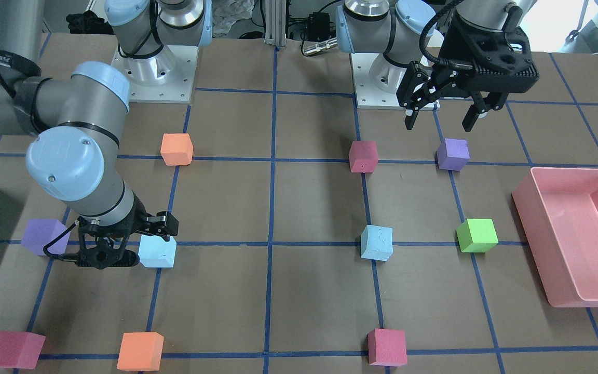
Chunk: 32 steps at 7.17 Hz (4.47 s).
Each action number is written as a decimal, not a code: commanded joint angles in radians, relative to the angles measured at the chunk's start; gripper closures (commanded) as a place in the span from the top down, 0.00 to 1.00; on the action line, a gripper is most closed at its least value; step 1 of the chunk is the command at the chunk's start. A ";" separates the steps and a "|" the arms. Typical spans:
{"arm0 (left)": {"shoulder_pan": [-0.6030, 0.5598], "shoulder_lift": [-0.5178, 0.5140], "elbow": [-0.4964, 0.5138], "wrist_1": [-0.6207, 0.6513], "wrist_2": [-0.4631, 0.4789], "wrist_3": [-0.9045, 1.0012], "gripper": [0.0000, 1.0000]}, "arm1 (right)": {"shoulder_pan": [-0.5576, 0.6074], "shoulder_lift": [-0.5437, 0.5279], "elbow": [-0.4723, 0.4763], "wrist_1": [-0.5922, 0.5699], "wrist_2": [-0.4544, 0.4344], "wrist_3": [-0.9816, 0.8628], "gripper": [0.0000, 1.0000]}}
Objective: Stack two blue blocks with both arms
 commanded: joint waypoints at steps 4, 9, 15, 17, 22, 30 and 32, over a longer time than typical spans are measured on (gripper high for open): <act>0.002 0.001 -0.005 0.000 -0.005 0.000 1.00 | 0.000 0.084 0.043 -0.015 0.001 0.016 1.00; 0.002 0.001 -0.005 0.000 -0.004 0.000 1.00 | -0.002 0.123 0.044 -0.064 -0.004 0.005 1.00; 0.003 0.003 -0.004 0.000 -0.004 0.000 1.00 | -0.002 0.114 0.020 -0.076 0.005 0.016 0.00; 0.003 0.003 -0.008 0.000 0.000 0.005 1.00 | 0.021 0.107 -0.080 -0.044 0.016 0.080 0.00; 0.002 -0.164 -0.124 0.175 -0.007 -0.014 1.00 | 0.233 0.291 -0.351 -0.012 0.060 0.381 0.00; -0.026 -0.399 -0.265 0.562 0.003 -0.034 1.00 | 0.304 0.385 -0.398 -0.010 0.064 0.449 0.53; -0.026 -0.442 -0.271 0.583 0.006 -0.021 1.00 | 0.304 0.385 -0.385 -0.015 0.064 0.455 1.00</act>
